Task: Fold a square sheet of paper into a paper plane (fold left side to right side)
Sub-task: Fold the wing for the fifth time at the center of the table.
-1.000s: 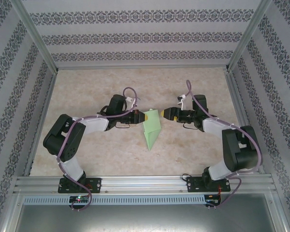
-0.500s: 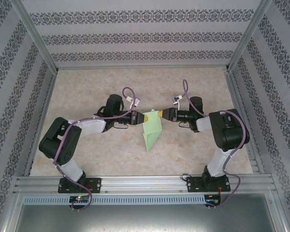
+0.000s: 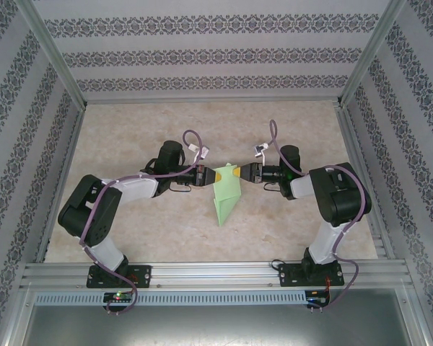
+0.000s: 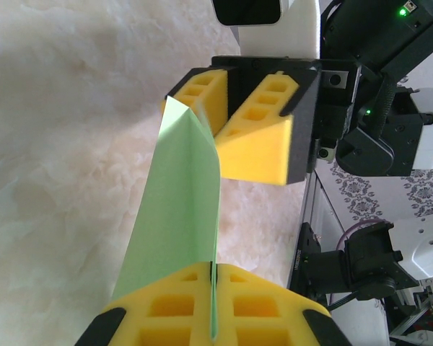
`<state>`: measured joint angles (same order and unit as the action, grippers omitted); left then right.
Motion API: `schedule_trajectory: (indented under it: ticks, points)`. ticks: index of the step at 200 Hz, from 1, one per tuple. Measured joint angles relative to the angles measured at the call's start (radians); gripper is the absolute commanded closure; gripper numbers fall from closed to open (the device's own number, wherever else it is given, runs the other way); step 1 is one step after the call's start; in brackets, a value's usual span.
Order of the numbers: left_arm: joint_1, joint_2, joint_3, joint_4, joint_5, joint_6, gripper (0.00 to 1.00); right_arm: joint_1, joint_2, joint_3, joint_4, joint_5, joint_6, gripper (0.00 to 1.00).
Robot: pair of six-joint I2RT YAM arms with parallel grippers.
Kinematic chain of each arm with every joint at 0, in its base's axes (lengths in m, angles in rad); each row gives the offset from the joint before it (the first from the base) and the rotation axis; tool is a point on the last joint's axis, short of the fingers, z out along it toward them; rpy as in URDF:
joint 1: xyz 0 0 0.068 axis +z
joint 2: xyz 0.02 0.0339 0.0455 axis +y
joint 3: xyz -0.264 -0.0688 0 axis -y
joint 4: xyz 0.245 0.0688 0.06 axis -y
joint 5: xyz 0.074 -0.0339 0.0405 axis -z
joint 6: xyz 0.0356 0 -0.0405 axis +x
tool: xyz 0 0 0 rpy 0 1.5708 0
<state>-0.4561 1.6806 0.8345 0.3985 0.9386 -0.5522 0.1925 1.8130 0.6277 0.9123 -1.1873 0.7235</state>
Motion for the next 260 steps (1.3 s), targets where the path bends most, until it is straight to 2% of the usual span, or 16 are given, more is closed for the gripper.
schedule_trajectory:
  ticks: [15, 25, 37, 52, 67, 75, 101, 130, 148, 166, 185, 208, 260]
  points:
    - [0.0, 0.008, 0.0, 0.0, -0.001, 0.0, 0.94, 0.0, -0.004, -0.002, -0.012, 0.0, -0.007, 0.91]
    - [0.0, 0.014, 0.0, -0.001, -0.004, 0.004, 0.81, 0.0, -0.016, -0.005, -0.03, 0.0, -0.02, 0.95]
    - [0.0, 0.019, 0.0, -0.003, -0.01, 0.016, 0.7, -0.001, -0.04, -0.01, -0.066, 0.004, -0.043, 1.0]
    - [0.003, 0.019, 0.002, -0.014, -0.028, 0.029, 0.5, -0.003, -0.077, -0.01, -0.138, 0.018, -0.084, 1.0]
    - [0.013, 0.019, 0.006, -0.043, -0.055, 0.042, 0.38, -0.007, -0.116, -0.007, -0.233, 0.038, -0.134, 1.0]
    - [0.021, 0.016, 0.008, -0.066, -0.077, 0.053, 0.35, -0.008, -0.133, -0.002, -0.291, 0.053, -0.163, 1.0]
    - [0.039, -0.043, 0.01, -0.175, -0.165, 0.102, 0.33, -0.007, -0.165, 0.03, -0.452, 0.107, -0.214, 1.0]
    - [0.028, -0.203, 0.012, -0.304, -0.292, 0.161, 0.32, -0.006, -0.201, 0.074, -0.615, 0.183, -0.239, 1.0]
    - [-0.027, -0.29, 0.035, -0.389, -0.404, 0.202, 0.32, -0.006, -0.214, 0.121, -0.72, 0.239, -0.25, 1.0]
    - [-0.135, -0.32, 0.074, -0.474, -0.519, 0.232, 0.32, -0.005, -0.214, 0.177, -0.818, 0.295, -0.248, 1.0]
    - [-0.263, -0.31, 0.11, -0.561, -0.638, 0.242, 0.31, -0.005, -0.209, 0.222, -0.887, 0.34, -0.222, 1.0]
    - [-0.378, -0.259, 0.148, -0.629, -0.75, 0.237, 0.29, -0.005, -0.188, 0.254, -0.933, 0.385, -0.177, 1.0]
    - [-0.504, 0.003, 0.32, -0.718, -0.903, 0.202, 0.27, 0.0, -0.145, 0.268, -0.975, 0.454, -0.102, 1.0]
